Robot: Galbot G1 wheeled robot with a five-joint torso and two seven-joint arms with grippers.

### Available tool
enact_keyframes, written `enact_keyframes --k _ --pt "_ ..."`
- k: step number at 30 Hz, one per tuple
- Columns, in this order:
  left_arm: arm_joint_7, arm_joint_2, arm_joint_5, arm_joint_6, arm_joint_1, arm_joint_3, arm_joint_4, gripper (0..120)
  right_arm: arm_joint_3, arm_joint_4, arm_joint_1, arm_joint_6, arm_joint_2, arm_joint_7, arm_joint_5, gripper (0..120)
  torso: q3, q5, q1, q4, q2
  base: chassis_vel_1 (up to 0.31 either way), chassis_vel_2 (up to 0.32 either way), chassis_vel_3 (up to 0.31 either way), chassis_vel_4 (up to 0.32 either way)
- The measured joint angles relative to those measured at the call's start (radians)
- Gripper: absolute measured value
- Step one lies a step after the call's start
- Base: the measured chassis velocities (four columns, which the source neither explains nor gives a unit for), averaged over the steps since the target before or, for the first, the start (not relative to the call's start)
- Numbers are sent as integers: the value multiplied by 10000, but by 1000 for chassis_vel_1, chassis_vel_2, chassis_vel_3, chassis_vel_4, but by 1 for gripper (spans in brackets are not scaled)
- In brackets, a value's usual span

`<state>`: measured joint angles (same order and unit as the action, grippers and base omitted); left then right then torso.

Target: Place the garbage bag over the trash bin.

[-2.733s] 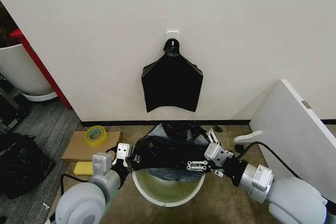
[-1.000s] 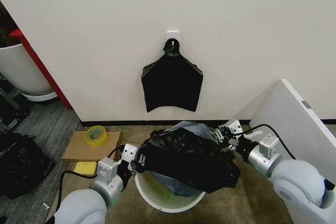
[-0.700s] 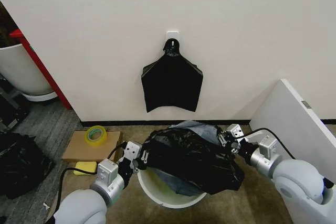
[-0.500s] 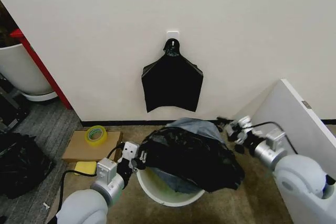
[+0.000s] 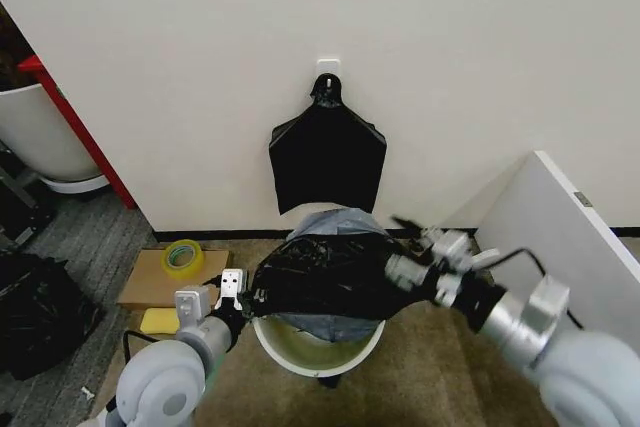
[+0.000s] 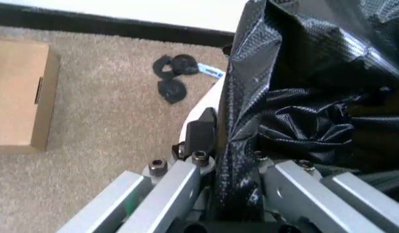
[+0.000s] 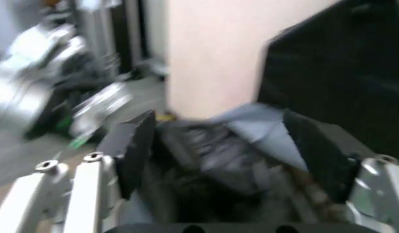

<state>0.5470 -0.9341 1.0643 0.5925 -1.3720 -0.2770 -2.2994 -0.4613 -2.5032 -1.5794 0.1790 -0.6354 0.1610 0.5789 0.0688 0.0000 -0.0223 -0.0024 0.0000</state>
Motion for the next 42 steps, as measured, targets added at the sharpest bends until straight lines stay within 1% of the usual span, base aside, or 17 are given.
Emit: enact_keyframes --k 1,6,11,13,14,15,18,21,23,24,27,30,31,33,36,39,42 --pt "0 0 0 0 0 0 0 0 0 0 0 0 0 0 0 77 0 0 0 0 0 0 0 0 0" --pt "133 -2 121 95 156 41 33 0 370 -28 -658 411 370 809 -206 95 0 1 0 -2 0 0 0 0 0" --pt "136 -10 102 126 169 89 -1 0 792 -18 -599 802 495 729 -31 100 0 2 0 -1 0 0 0 0 0" --pt "135 -14 87 139 162 110 -41 0 936 -14 -538 924 545 686 22 96 0 2 0 0 0 0 0 0 0" --pt "135 -17 70 157 147 125 -77 0 1054 -7 -474 1067 608 666 95 88 0 2 0 -1 0 0 0 0 0" --pt "135 -17 70 157 147 125 -77 0 1054 -7 -474 1067 608 666 95 88 0 2 0 -1 0 0 0 0 0" --pt "133 -18 43 209 123 157 -148 0 1373 3 -227 1254 713 818 34 79 0 1 0 -1 0 0 0 0 0" --pt "159 -3 40 278 76 210 -249 0 1759 15 52 1587 736 832 -130 64 0 2 0 0 0 0 0 0 0" --pt "186 -4 39 297 60 222 -276 0 1865 85 94 1621 762 851 -525 57 0 1 0 0 0 0 0 0 0" --pt "186 -4 39 297 60 222 -276 0 1865 85 94 1621 762 851 -525 57 0 1 0 0 0 0 0 0 0" --pt "261 -8 63 349 43 244 -347 0 1949 259 107 1536 796 876 -1498 57 0 3 0 -1 0 0 0 0 0" --pt "391 -17 376 439 26 245 -500 0 1831 302 112 1485 935 917 -2457 69 0 2 0 -1 0 0 0 0 0" --pt "391 -17 376 439 26 245 -500 0 1831 302 112 1485 935 917 -2457 69 0 2 0 -1 0 0 0 0 0" --pt "544 -49 644 480 24 231 -546 0 1745 294 90 1481 1086 1114 -2824 79 0 2 0 -1 0 0 0 0 0" --pt "684 -114 808 515 21 228 -604 0 1723 259 48 1482 1209 1234 -3167 84 0 1 0 -1 0 0 0 0 0" --pt "723 -161 819 526 -5 227 -671 0 1752 248 33 1486 1217 1220 -3427 79 0 3 0 -1 0 0 0 0 0" --pt "733 -168 825 530 -65 180 -720 0 1750 247 24 1468 1200 1109 -3470 66 0 3 0 -1 0 0 0 0 0"
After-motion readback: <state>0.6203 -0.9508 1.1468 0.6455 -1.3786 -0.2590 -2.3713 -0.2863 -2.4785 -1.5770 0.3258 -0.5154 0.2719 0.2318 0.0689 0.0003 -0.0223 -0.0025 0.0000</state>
